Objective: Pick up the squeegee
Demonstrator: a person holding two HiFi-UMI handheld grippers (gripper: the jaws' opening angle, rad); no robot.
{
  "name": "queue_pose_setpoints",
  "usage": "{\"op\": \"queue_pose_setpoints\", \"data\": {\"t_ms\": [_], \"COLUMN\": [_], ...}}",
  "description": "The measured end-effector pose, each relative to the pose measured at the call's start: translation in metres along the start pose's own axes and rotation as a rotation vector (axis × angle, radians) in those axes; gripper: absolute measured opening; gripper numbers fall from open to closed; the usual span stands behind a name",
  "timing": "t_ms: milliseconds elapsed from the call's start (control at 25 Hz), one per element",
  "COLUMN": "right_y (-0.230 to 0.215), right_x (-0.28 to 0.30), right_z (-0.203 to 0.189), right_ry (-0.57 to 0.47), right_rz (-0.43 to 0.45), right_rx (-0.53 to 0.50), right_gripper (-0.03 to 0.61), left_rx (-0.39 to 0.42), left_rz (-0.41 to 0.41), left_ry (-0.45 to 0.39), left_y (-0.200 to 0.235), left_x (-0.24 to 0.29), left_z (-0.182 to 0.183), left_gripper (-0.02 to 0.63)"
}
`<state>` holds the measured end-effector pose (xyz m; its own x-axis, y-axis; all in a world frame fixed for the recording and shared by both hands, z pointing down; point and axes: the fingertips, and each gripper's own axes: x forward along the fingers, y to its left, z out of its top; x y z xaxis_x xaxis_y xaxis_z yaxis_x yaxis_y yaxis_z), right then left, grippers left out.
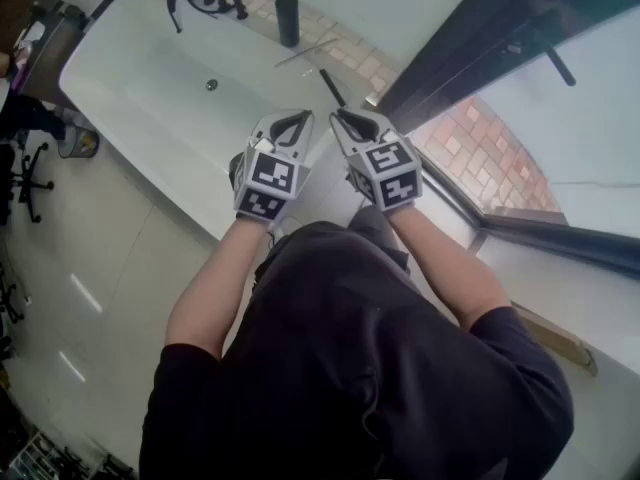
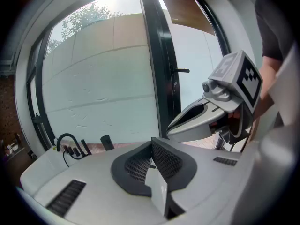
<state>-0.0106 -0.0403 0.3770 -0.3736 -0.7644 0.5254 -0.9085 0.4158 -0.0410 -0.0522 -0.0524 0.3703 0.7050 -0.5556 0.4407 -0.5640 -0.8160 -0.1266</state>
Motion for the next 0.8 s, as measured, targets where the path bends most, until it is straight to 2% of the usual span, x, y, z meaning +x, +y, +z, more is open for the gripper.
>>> {"op": "queue_pose_setpoints", "data": {"t_ms": [160, 360, 640, 800], "right_y": [-0.017, -0.057, -0.146, -0.167], "right_x": [0.03, 0.099, 0.221, 0.279], "right_z": [-0.012, -0.049, -0.114, -0.161], "right_ry": [0.043, 0.108, 0.251, 0.34], "right_rz": [-0.013, -0.025, -0.01, 0.027], "right_rx": [0.008, 0.042, 0.026, 0.018], "right_gripper": [0.106, 0.17, 0.19, 0.19], "left_rx": [-0.013, -0.048, -0.146, -0.217], "left_rz": [0.005, 0.016, 0.059, 0.068], "left_ry": [0.023, 0.07, 0.183, 0.27], "left_y": [0.016, 0.042, 0.077, 0.084], "left_x": [0.019, 0.066, 0.18, 0.231], "left_z": [-0.011, -0.038, -0.087, -0.129], "left_gripper": [-0.003, -0.003, -0.003, -0.003]}}
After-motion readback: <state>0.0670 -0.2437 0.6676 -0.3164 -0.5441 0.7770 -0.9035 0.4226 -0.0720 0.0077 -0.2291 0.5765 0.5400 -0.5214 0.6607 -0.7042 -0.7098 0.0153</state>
